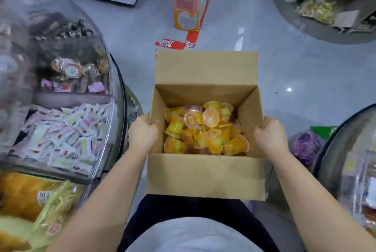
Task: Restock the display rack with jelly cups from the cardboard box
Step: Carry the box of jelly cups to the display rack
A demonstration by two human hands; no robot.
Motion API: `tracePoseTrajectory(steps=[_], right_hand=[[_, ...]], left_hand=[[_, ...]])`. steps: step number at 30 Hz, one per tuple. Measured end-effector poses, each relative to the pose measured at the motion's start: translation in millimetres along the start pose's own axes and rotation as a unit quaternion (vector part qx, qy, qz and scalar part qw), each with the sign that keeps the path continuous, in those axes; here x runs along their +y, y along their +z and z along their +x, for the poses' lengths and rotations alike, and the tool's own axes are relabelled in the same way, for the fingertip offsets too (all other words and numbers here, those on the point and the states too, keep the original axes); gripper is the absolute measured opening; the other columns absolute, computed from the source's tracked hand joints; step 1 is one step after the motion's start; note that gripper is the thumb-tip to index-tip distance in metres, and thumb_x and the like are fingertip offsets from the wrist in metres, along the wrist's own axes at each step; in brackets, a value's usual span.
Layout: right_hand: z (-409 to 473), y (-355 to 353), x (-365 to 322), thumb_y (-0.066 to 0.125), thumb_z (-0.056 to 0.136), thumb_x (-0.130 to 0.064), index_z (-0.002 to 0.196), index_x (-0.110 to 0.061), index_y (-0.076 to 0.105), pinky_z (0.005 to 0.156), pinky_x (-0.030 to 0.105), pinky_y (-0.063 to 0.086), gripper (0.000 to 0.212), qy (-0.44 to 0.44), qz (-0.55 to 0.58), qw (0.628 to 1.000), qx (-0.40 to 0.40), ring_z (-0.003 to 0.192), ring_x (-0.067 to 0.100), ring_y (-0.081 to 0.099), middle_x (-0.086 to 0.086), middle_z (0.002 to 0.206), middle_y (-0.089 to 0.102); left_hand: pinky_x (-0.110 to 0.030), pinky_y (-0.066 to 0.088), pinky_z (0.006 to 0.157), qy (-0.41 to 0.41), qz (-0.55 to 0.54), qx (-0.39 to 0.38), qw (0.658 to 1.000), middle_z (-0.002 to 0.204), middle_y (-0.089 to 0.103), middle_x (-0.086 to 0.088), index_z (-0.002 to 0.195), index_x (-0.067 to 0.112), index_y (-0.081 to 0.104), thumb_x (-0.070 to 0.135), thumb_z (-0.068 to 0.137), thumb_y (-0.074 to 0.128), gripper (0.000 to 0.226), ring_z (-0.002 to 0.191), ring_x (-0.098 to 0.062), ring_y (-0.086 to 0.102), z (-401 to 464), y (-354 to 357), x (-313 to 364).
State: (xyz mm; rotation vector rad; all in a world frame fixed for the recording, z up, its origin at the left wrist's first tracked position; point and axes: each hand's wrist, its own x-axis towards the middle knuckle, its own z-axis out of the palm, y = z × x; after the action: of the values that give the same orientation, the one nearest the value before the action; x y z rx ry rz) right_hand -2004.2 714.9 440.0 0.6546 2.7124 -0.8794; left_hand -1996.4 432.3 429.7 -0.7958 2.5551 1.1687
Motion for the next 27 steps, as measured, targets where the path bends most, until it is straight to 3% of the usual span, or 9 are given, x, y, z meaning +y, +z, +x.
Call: tracePoseTrajectory(steps=[3,7,12,17,21,27], right_hand=[[76,-14,-40,0.053,0.082,-0.005,0.083,0.000,0.063,0.066,0.035,0.043,0.011,-0.028,-0.027,0.999,-0.007,0.084,0.041,0.060,0.025,0.087,0.066],[184,-11,-102,0.054,0.081,-0.007,0.081,-0.003,0.063,0.062,0.032,0.040,0.010,-0.054,-0.057,0.997,-0.018,0.078,0.038,0.058,0.025,0.085,0.065],[299,9,-199,0.053,0.081,-0.008,0.081,-0.001,0.064,0.059,0.033,0.043,0.013,-0.098,-0.085,0.991,-0.020,0.071,0.036,0.054,0.020,0.076,0.061],[384,26,-304,0.054,0.083,-0.010,0.065,-0.012,0.051,0.057,0.032,0.035,0.019,-0.148,-0.109,0.981,-0.058,0.066,0.031,0.046,0.005,0.059,0.048],[451,54,-391,0.054,0.083,-0.008,0.075,-0.006,0.059,0.060,0.032,0.037,0.009,-0.216,-0.126,0.964,-0.095,0.068,0.031,0.048,0.017,0.071,0.057],[551,132,-520,0.056,0.084,-0.008,0.085,0.006,0.061,0.063,0.034,0.036,0.015,-0.332,-0.167,0.915,-0.156,0.085,0.044,0.059,0.030,0.086,0.065]], left_hand=[[-0.039,0.052,0.072,-0.041,-0.031,0.017,0.999,0.073,0.063,-0.006,0.075,0.019,0.057,0.019,0.091,0.053,0.017,0.078,-0.032,0.062,47,4,44],[-0.047,0.052,0.078,-0.066,-0.035,0.044,0.996,0.089,0.067,-0.018,0.100,0.004,0.061,0.020,0.090,0.052,0.021,0.083,-0.036,0.062,135,7,91],[-0.042,0.051,0.074,-0.083,-0.059,0.071,0.992,0.090,0.067,-0.014,0.101,0.006,0.062,0.018,0.090,0.049,0.020,0.083,-0.035,0.060,256,-2,127],[-0.041,0.050,0.072,-0.138,-0.108,0.111,0.978,0.085,0.066,-0.017,0.095,0.006,0.062,0.019,0.089,0.052,0.017,0.083,-0.038,0.061,345,-41,159],[-0.039,0.049,0.074,-0.174,-0.123,0.153,0.965,0.088,0.068,-0.017,0.097,0.006,0.064,0.014,0.088,0.051,0.017,0.086,-0.036,0.060,407,-71,177],[-0.037,0.047,0.074,-0.272,-0.157,0.237,0.919,0.092,0.068,-0.017,0.096,0.010,0.066,0.013,0.085,0.052,0.018,0.089,-0.036,0.060,507,-94,180]])
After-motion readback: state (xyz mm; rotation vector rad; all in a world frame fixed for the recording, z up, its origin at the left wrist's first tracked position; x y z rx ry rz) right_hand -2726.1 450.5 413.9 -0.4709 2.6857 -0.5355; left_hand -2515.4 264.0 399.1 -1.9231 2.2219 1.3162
